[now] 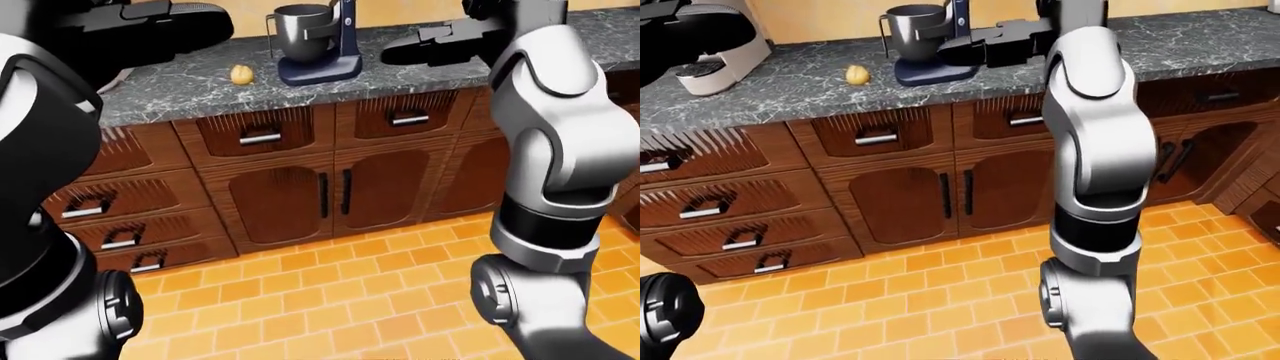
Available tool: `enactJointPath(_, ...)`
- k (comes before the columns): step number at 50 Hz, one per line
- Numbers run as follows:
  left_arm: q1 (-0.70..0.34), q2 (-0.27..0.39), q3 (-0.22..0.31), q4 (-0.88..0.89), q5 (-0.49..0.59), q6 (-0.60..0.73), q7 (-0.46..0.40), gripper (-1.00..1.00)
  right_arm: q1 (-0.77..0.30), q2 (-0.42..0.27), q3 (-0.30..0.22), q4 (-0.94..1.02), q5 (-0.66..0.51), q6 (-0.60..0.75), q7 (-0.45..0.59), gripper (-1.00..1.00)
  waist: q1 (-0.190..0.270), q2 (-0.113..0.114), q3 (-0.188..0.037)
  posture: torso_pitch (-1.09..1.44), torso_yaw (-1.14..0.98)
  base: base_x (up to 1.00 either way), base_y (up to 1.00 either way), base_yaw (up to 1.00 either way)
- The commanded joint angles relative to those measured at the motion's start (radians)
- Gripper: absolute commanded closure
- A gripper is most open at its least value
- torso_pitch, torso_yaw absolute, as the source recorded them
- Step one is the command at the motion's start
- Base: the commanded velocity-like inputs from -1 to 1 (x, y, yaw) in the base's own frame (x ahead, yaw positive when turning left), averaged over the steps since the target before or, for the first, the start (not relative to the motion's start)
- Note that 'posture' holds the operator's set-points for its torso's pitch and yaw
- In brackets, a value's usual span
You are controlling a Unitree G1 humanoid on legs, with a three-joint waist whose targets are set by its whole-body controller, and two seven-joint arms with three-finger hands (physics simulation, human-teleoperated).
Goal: Place the bread in the stand mixer bowl.
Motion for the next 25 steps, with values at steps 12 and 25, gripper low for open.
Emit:
enactJointPath(12, -0.035, 0.01, 0.011, -0.018, -0.015, -0.011, 0.015, -1.0, -0.029, -0.009, -0.009, -0.01, -0.004, -0.022, -0.003, -1.0, 0.01, 0.015, -0.021, 0.0, 0.0, 0.0, 0.26, 0.0)
enactJointPath(25, -0.031, 0.007, 0.006, -0.016, -0.003, -0.016, 0.005, -1.0, -0.025, -0.007, -0.006, -0.014, -0.007, -0.023, -0.002, -1.0, -0.004, 0.034, -0.02, 0.0, 0.0, 0.0, 0.26, 0.0)
